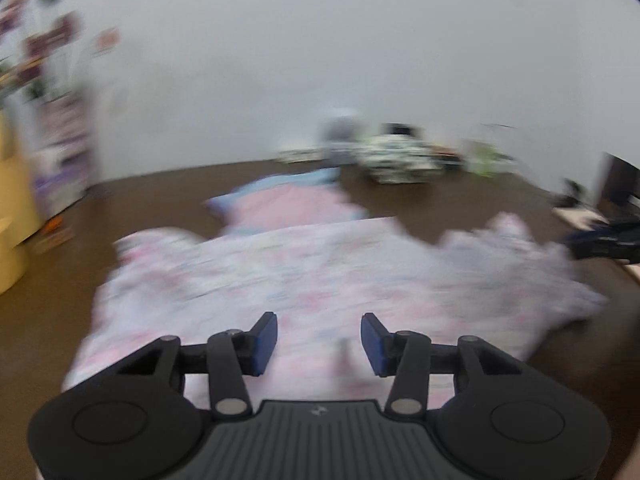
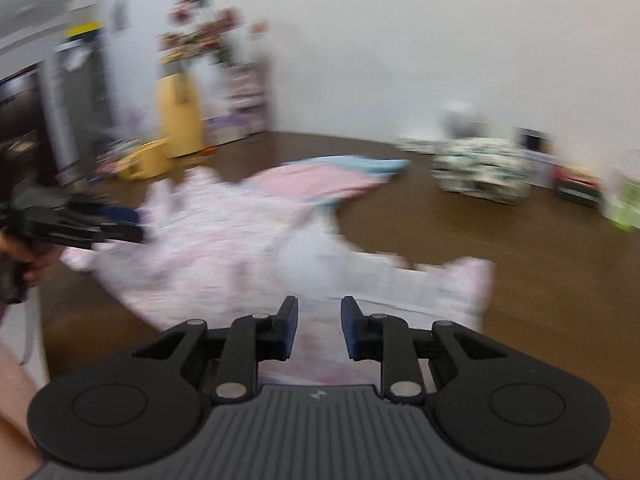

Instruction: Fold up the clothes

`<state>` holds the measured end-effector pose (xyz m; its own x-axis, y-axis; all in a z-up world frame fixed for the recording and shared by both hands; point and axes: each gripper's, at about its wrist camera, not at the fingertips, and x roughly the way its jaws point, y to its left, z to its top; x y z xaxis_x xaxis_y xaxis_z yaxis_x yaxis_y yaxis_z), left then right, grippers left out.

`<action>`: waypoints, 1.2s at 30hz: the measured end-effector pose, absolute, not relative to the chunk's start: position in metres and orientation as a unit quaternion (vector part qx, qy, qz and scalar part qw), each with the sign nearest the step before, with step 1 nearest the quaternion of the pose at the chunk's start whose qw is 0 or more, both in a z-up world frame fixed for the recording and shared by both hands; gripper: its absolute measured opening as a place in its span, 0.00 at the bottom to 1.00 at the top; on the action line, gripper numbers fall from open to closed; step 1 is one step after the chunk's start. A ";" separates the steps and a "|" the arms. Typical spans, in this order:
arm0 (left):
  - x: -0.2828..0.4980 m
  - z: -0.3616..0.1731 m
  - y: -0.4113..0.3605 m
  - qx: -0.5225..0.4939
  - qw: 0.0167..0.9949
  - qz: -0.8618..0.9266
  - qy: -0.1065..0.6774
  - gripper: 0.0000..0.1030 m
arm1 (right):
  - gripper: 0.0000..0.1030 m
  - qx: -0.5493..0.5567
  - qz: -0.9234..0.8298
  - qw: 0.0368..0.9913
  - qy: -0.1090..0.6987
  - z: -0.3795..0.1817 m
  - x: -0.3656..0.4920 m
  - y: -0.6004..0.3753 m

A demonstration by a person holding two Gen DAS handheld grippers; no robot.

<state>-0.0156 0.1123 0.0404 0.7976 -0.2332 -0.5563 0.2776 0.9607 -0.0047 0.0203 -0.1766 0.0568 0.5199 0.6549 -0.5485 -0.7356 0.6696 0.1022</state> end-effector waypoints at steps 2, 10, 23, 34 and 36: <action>-0.014 0.038 0.086 0.058 0.937 -0.183 0.292 0.43 | 0.23 -0.096 0.436 0.846 0.291 0.048 0.019 -0.148; -0.011 0.009 0.049 0.085 0.913 -0.217 0.334 0.42 | 0.23 -0.171 0.469 0.811 0.306 0.022 0.008 -0.100; -0.017 0.012 0.069 0.054 0.920 -0.206 0.329 0.51 | 0.39 -0.101 0.457 0.828 0.310 0.026 0.013 -0.133; 0.051 0.092 0.141 0.191 0.927 -0.148 0.287 0.97 | 1.00 -0.136 0.453 0.830 0.294 0.102 0.098 -0.129; 0.079 0.093 0.153 0.207 0.916 -0.151 0.307 0.97 | 0.99 -0.166 0.468 0.811 0.308 0.107 0.117 -0.103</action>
<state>0.0789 0.1528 0.0935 0.7653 -0.1499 -0.6259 0.4043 0.8687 0.2863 0.1174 -0.1032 0.1073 0.3713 0.6569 -0.6563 -0.8623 0.5061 0.0188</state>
